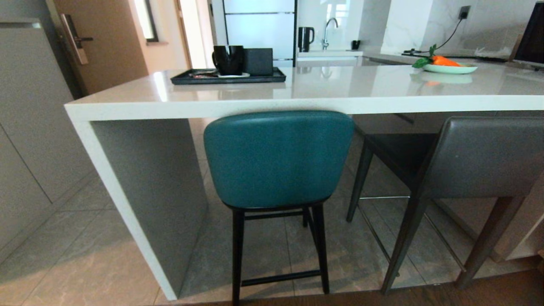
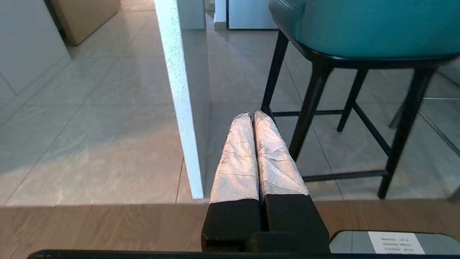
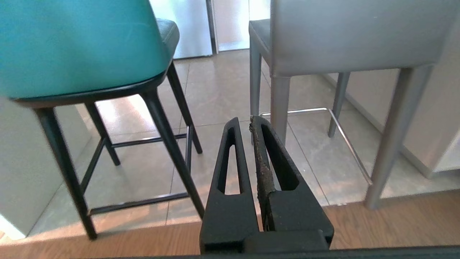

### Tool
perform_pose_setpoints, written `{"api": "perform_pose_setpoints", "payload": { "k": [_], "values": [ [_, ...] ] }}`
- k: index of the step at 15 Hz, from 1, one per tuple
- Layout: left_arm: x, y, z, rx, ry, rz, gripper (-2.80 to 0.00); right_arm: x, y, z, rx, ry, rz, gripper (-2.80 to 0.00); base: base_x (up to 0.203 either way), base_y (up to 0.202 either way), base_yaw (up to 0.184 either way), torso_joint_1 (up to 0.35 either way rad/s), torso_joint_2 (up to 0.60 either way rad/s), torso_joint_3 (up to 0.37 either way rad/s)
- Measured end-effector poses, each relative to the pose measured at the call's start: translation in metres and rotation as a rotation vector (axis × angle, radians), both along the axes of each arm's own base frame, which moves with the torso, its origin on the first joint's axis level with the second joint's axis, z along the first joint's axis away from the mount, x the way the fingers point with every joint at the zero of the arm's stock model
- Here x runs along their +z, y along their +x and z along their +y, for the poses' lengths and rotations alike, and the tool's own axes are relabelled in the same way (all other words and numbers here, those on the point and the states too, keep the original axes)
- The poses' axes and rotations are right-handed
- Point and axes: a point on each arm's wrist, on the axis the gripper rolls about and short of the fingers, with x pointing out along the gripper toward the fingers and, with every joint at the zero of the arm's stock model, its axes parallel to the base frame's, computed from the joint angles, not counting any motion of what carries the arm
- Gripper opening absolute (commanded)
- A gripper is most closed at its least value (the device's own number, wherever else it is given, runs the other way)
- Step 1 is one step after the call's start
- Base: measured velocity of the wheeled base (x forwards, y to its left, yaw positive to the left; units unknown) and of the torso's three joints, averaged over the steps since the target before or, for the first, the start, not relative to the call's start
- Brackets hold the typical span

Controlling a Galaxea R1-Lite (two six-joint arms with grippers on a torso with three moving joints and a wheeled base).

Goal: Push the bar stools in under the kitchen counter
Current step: Pull the blue chair out from under the dining table

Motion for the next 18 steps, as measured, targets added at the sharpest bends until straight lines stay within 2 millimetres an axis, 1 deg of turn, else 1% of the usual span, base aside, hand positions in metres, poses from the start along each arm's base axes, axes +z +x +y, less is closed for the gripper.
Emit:
{"api": "perform_pose_setpoints", "payload": {
  "k": [8, 16, 18],
  "values": [
    [0.0001, 0.0000, 0.0000, 0.000, 0.000, 0.000, -2.80, 0.0000, 0.0000, 0.0000, 0.000, 0.000, 0.000, -2.80, 0.188, 0.000, 0.001, 0.002, 0.00, 0.003],
    [0.0002, 0.0000, 0.0000, -0.001, 0.008, -0.001, -2.80, -0.0001, 0.0000, 0.0000, -0.001, -0.004, 0.002, -2.80, 0.008, 0.000, 0.001, 0.001, 0.00, 0.001],
    [0.0048, -0.0007, -0.0001, -0.002, 0.023, -0.033, -2.80, -0.0003, 0.0001, 0.0000, 0.001, -0.019, 0.016, -2.80, 0.000, 0.000, 0.000, 0.000, 0.00, 0.000]
  ]
}}
